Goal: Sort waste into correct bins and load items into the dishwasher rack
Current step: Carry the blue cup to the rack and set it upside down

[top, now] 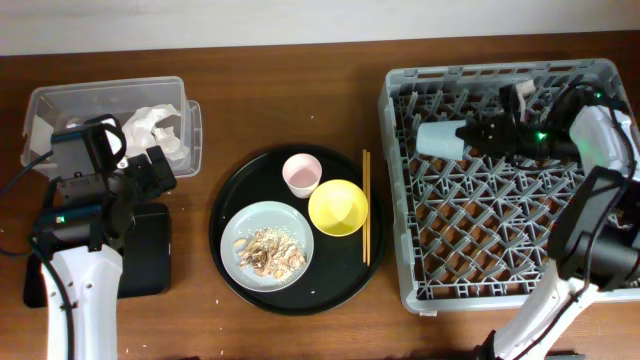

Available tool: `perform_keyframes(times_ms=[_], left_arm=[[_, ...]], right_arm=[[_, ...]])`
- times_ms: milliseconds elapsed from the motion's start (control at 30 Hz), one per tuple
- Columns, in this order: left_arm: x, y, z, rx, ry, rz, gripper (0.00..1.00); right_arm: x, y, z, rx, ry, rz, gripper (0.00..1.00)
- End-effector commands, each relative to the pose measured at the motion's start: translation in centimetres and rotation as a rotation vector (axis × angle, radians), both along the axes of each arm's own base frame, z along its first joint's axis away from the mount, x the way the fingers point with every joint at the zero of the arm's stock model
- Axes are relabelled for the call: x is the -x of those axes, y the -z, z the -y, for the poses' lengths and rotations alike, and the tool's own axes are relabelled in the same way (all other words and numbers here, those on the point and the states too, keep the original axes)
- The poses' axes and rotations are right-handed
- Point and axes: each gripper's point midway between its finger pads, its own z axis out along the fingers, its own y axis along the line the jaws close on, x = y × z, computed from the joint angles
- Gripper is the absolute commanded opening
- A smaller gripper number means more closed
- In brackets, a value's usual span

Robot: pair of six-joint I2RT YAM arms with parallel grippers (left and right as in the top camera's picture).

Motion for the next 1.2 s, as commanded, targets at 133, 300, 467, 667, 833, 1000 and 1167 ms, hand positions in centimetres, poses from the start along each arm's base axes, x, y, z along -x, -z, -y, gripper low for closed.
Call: perform_keyframes(times_ms=[133,300,467,667,833,1000,1167], left_arm=[[0.0,-0.3,0.0,-0.002,0.006,0.009,0.99],[0.0,-0.3,-0.1,-0.002,0.006,0.009,0.99],[0.0,-0.3,0.0,-0.002,0.006,0.009,0.99],[0.0,-0.3,0.0,-0.002,0.006,0.009,0.99],[0.0,-0.3,0.0,-0.002,0.006,0.009,0.99],[0.0,-0.3,-0.1,-0.002,0.006,0.009,0.99],[0.0,-0.3,0.0,-0.002,0.006,0.009,0.99]], right_arm=[[0.6,1.8,3.7,-0.031,0.102,-0.138,0.04],[1.2,2.3,3.8,-0.008,0.097,-0.183,0.04],[2.6,3.6,4.3,0.096,0.073,-0.254,0.18],[3.6,2.3,5.1,0.142,0.08,-0.278,0.2],[6.5,0.1,8.0,0.415,0.192,-0.413,0.41],[8.3,-4.7,8.0,0.549,0.282,-0.352,0.4],[6.8,-8.3,4.4,0.633,0.234,-0.128,0.25]])
